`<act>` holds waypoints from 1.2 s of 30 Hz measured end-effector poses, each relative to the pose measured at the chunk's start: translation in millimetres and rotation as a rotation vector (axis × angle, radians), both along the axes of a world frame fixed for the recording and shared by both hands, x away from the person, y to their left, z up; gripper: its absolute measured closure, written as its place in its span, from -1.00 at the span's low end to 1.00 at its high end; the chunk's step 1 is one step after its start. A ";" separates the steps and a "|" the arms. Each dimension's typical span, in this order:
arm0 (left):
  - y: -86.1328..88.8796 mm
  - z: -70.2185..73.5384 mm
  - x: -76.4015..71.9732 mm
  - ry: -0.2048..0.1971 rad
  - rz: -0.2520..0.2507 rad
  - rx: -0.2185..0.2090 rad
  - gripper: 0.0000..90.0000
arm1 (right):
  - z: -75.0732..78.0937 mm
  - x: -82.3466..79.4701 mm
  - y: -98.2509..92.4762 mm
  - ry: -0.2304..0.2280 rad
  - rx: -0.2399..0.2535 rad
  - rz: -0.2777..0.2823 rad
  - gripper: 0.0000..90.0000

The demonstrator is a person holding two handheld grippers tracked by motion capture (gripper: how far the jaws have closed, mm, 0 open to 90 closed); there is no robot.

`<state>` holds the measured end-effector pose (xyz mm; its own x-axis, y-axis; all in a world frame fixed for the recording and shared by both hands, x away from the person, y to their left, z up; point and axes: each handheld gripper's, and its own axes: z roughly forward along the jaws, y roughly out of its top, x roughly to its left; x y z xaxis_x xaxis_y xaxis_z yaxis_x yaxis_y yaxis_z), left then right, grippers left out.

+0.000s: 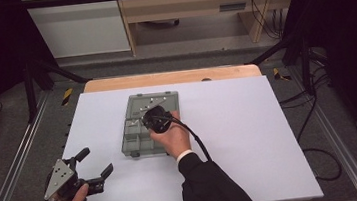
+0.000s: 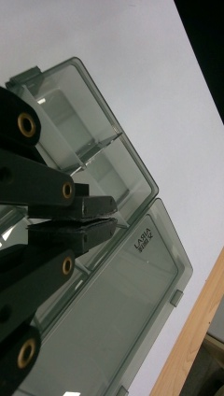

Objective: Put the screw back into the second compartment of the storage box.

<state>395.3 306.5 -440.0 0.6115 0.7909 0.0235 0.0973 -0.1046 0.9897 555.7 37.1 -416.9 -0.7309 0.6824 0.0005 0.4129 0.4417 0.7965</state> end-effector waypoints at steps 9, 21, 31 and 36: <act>0.2 -0.3 0.3 0.002 -0.004 -0.003 -0.95 | -0.7 3.1 -4.3 -0.006 -0.002 -0.027 0.47; -0.3 -0.6 0.0 0.004 -0.002 0.008 -0.94 | 26.7 -28.1 -23.0 -0.066 -0.038 -0.031 -0.22; -0.7 -0.5 -0.6 0.003 -0.003 0.006 -0.94 | 37.2 -55.1 -51.7 -0.069 -0.098 -0.034 -0.60; -1.0 -0.9 -0.2 0.005 -0.004 0.007 -0.94 | 34.5 -68.2 -70.1 -0.039 -0.130 -0.029 -0.63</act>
